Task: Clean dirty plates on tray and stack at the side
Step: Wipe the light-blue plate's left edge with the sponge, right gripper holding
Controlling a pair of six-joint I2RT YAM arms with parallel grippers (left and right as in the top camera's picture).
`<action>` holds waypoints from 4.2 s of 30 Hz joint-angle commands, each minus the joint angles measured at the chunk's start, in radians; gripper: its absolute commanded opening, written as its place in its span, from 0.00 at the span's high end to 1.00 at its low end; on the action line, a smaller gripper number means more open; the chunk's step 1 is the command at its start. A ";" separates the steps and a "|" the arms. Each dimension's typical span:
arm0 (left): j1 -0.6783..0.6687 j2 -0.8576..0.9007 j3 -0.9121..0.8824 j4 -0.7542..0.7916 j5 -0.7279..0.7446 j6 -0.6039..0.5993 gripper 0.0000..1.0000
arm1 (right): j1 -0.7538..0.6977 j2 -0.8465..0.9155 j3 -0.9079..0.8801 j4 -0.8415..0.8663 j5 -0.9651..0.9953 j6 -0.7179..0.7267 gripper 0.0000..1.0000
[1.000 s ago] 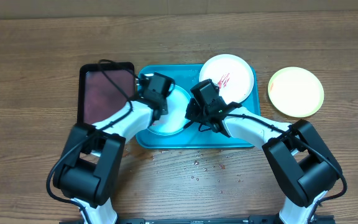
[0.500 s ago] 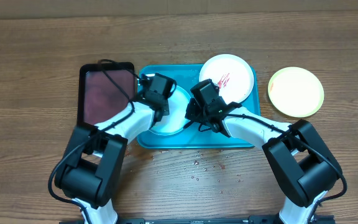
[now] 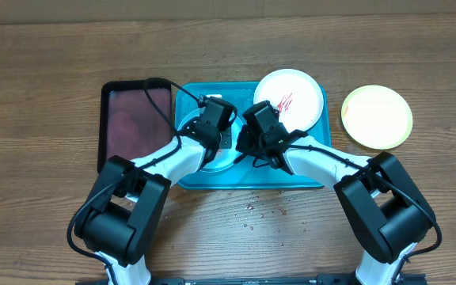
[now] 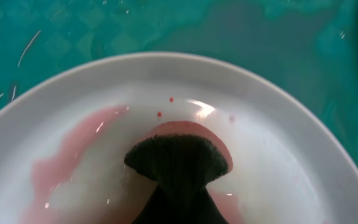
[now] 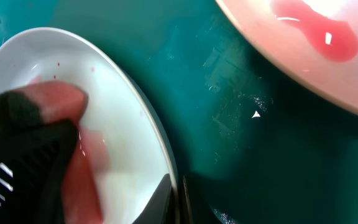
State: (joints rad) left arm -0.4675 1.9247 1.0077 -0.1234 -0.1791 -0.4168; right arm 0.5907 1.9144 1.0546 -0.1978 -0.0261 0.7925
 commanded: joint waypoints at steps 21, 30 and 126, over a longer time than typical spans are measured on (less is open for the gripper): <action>0.144 0.190 -0.141 -0.322 0.197 0.037 0.96 | 0.003 0.006 0.027 0.010 0.006 0.027 0.96; 0.082 0.190 -0.141 -0.186 0.260 0.084 0.96 | 0.003 0.006 0.027 0.010 0.006 0.027 0.96; 0.119 0.373 0.256 -0.714 0.063 0.209 0.96 | 0.003 0.006 0.027 0.010 0.003 0.023 0.96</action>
State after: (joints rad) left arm -0.3908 2.0903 1.4101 -0.7784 0.0963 -0.1627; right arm 0.5907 1.9144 1.0550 -0.1997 -0.0296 0.7925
